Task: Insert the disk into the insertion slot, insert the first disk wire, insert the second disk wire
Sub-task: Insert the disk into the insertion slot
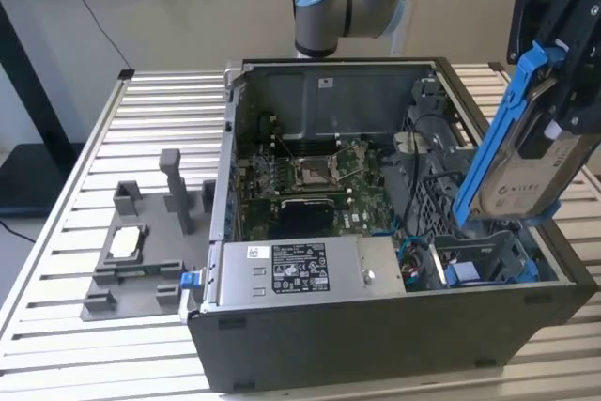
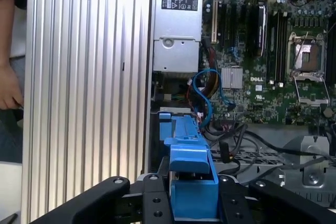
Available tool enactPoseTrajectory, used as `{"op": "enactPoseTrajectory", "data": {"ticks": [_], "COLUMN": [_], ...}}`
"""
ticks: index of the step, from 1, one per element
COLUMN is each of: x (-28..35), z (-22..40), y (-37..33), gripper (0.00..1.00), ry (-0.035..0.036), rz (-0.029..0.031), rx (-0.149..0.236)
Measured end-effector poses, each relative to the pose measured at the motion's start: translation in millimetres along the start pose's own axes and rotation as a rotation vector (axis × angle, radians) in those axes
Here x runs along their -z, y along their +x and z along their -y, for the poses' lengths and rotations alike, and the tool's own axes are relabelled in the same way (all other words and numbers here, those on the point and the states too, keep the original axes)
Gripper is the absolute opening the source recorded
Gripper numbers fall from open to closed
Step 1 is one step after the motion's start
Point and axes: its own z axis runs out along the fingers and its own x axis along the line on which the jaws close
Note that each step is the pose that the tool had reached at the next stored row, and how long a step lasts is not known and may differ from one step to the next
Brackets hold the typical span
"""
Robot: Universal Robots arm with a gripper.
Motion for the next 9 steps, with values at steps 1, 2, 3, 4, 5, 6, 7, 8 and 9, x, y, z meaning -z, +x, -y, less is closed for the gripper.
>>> {"op": "enactPoseTrajectory", "data": {"ticks": [1, 2, 3, 4, 5, 6, 7, 8, 9], "x": [-1.0, -1.9, -3.0, -4.0, -5.0, -6.0, -7.0, -8.0, -8.8], "z": [0.0, 0.1, 0.2, 0.2, 0.3, 0.3, 0.4, 0.5, 0.5], "y": [0.1, 0.1, 0.2, 0.3, 0.3, 0.3, 0.4, 0.4, 0.4], "gripper": [0.33, 0.33, 0.33, 0.33, 0.33, 0.33, 0.33, 0.33, 0.33], "ry": [0.0000, 0.0000, 0.0000, 0.0000, 0.0000, 0.0000, 0.0000, 0.0001, 0.0000], "rz": [0.0000, -0.0001, -0.0001, 0.0000, 0.0000, 0.0000, 0.0001, 0.0001, -0.0001], "rx": [0.000, 0.000, 0.001, 0.001, 0.001, 0.001, 0.001, 0.001, 0.001]}}
